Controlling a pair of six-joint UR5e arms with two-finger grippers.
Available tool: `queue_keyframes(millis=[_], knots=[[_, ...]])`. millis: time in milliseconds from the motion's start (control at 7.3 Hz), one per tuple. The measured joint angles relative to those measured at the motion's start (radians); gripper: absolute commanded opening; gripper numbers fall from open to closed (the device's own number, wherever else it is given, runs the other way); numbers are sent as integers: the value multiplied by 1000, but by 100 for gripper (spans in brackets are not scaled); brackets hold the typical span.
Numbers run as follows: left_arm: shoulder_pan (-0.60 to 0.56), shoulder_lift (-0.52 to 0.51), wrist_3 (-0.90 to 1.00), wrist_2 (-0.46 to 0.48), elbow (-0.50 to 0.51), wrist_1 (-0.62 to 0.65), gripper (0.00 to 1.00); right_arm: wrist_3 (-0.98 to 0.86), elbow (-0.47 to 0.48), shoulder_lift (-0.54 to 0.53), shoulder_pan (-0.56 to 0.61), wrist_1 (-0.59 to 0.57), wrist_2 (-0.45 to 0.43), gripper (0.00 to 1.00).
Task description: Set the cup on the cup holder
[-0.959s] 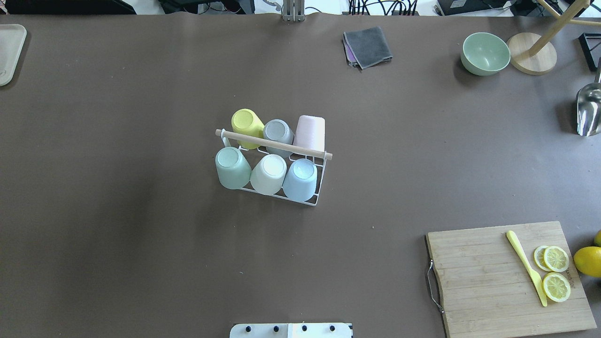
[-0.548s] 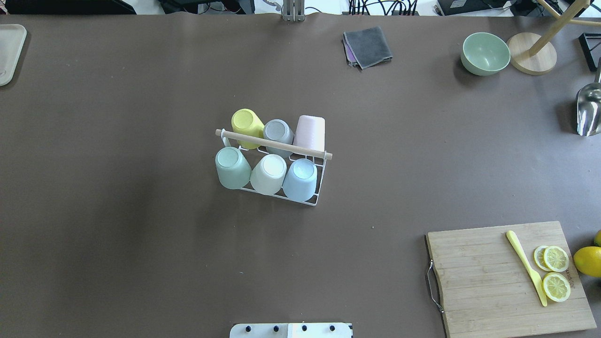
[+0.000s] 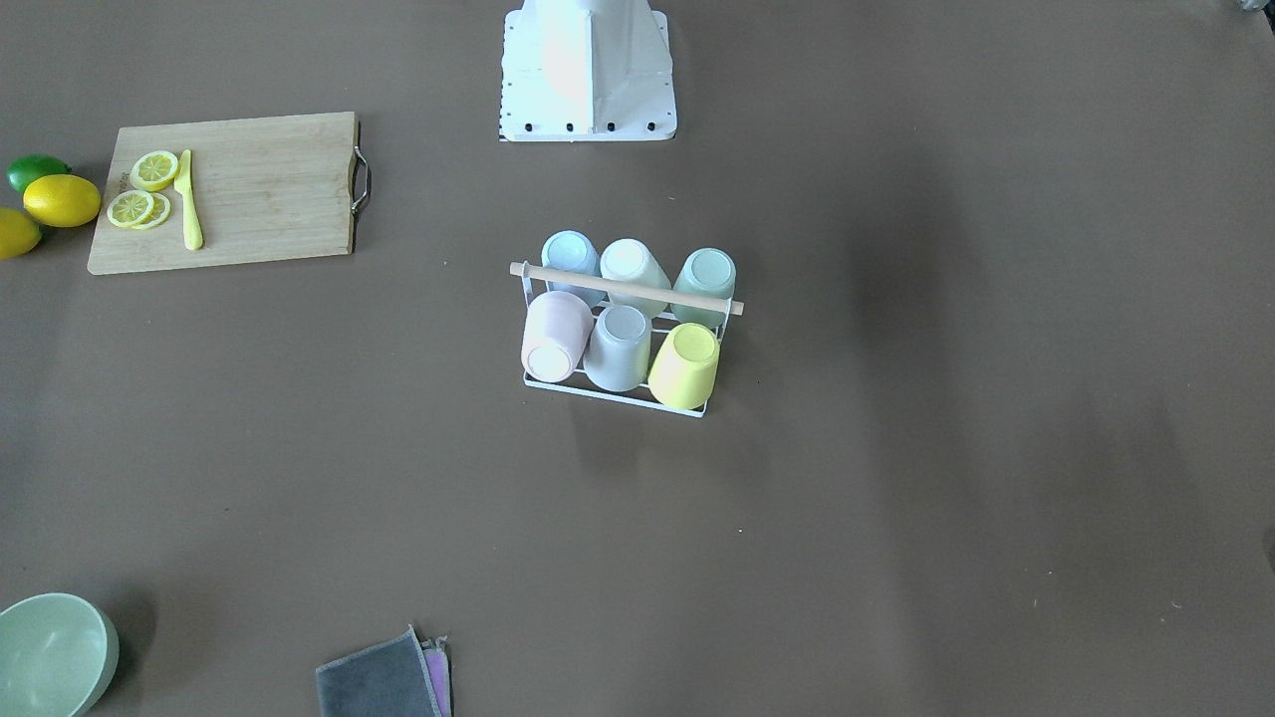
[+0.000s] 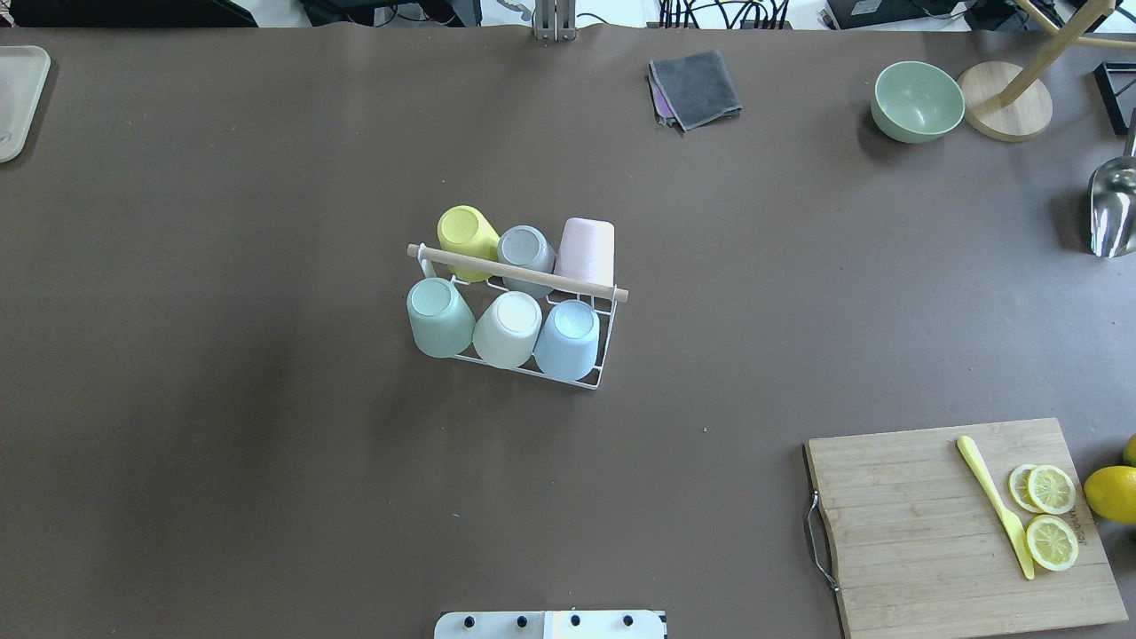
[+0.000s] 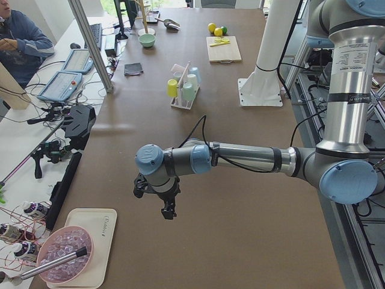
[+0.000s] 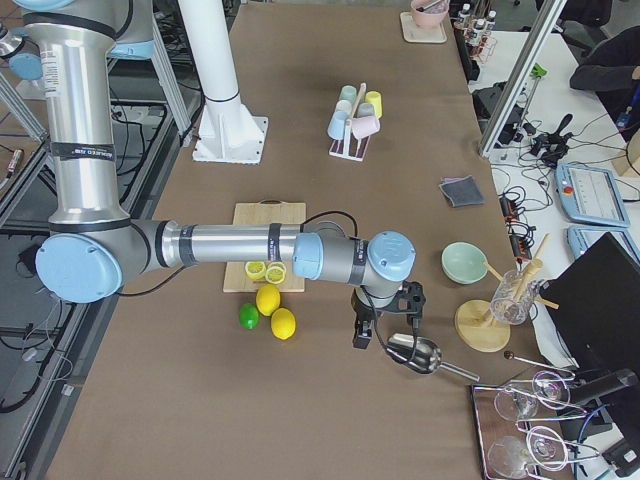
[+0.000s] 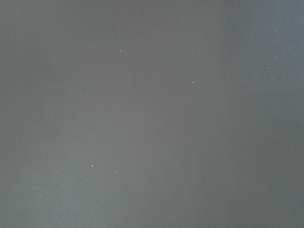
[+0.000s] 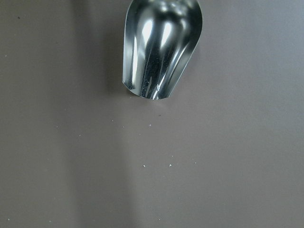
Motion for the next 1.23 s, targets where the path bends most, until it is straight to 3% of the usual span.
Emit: queue_keyframes(millis=[1233], knots=[[-20,5,0,2,-15,1,99,0,0,6,0,1,-1,100]])
